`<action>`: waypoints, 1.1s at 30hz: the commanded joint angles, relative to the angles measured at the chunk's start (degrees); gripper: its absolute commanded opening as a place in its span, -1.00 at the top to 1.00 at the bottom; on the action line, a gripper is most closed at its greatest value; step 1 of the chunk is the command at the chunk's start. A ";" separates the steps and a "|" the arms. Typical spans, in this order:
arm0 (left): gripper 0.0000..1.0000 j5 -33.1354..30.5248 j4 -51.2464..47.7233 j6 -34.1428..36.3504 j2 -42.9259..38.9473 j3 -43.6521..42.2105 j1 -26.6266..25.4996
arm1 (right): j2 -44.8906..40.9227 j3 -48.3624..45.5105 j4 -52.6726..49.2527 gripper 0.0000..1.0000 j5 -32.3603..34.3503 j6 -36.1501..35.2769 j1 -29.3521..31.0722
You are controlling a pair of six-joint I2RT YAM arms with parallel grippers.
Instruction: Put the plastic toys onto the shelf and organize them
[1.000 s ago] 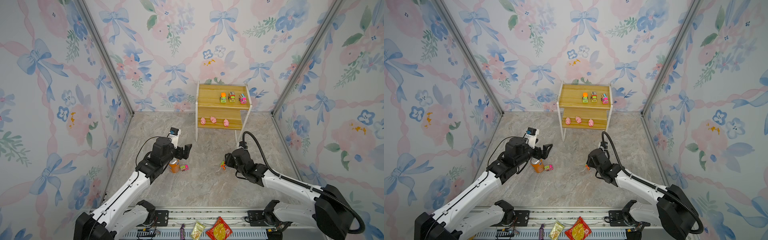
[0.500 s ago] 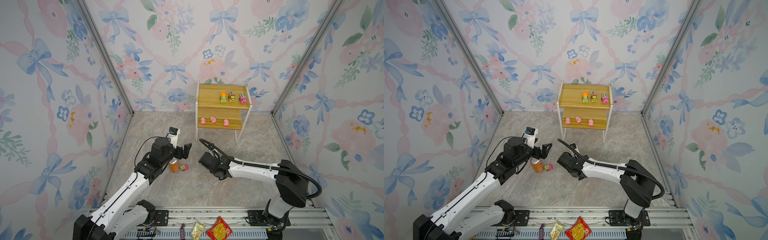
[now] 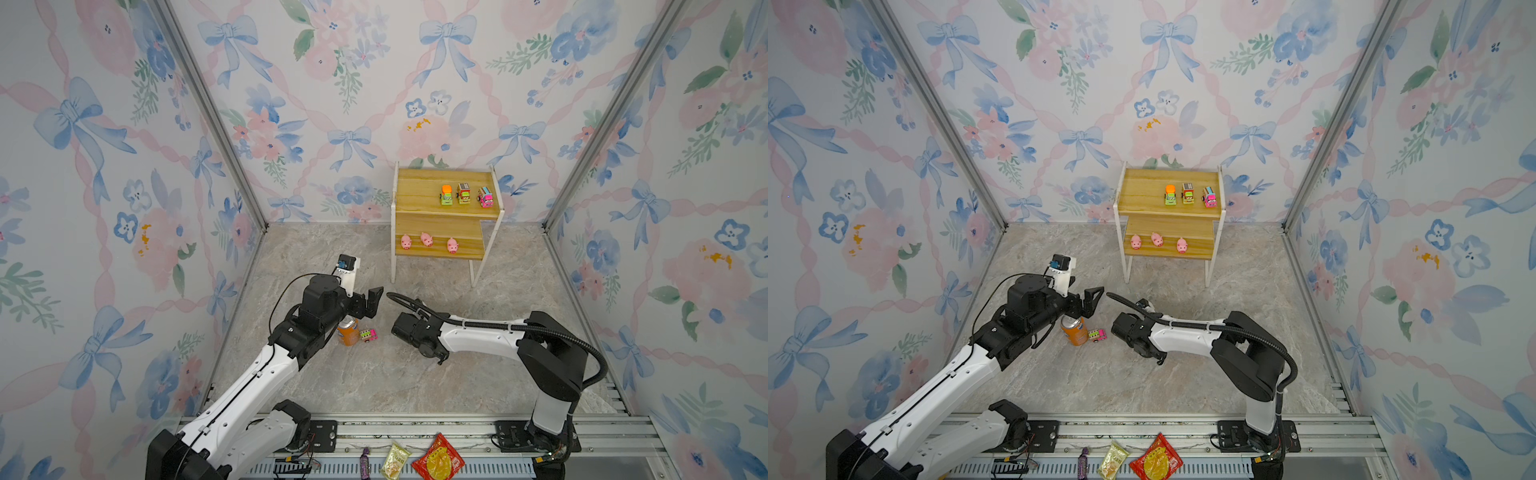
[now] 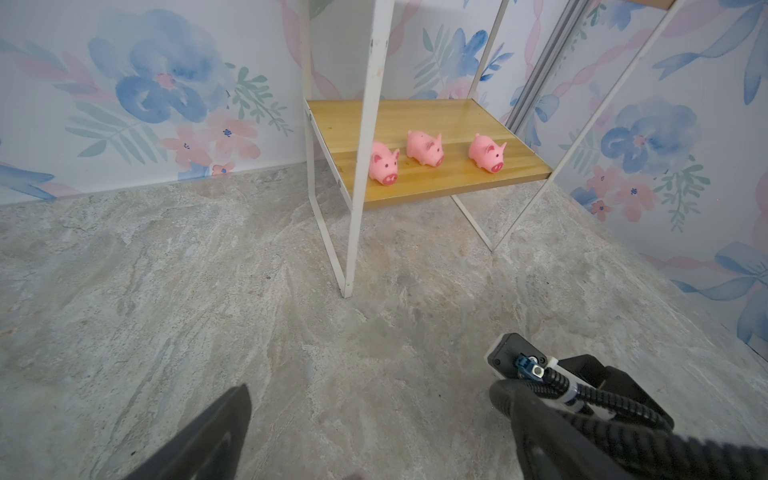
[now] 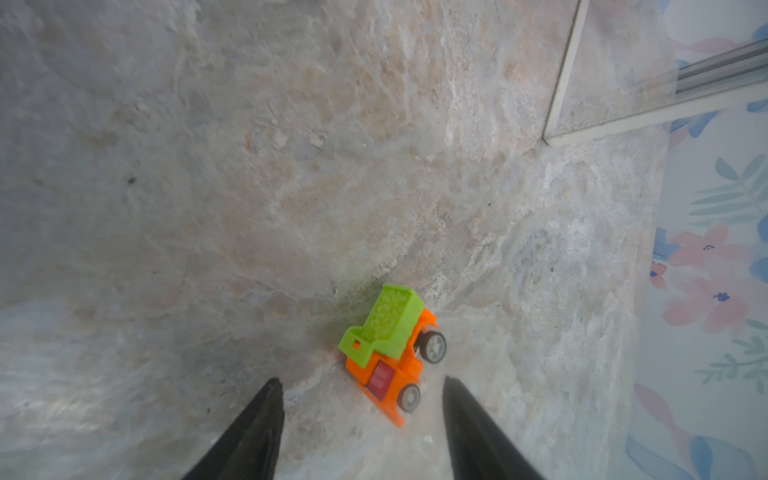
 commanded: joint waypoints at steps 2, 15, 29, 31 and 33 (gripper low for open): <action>-0.96 0.64 -0.29 -0.65 -0.17 0.79 0.08 | 1.28 -0.03 0.70 -0.23 -0.76 -1.15 -1.64; -0.96 0.63 -0.26 -0.65 0.19 0.79 0.06 | 1.32 -1.82 4.45 -0.18 -4.20 -1.64 -4.42; -0.96 1.03 -0.29 -0.66 0.62 0.88 0.08 | -1.25 -6.17 5.92 -0.10 -4.72 0.40 -6.02; -0.96 1.09 -0.26 -0.66 0.73 0.88 0.08 | -1.58 -6.61 6.23 -0.06 -4.64 0.71 -6.27; -0.96 1.16 -0.24 -0.74 0.78 0.88 0.11 | -1.98 -7.14 6.49 0.02 -4.33 1.11 -6.53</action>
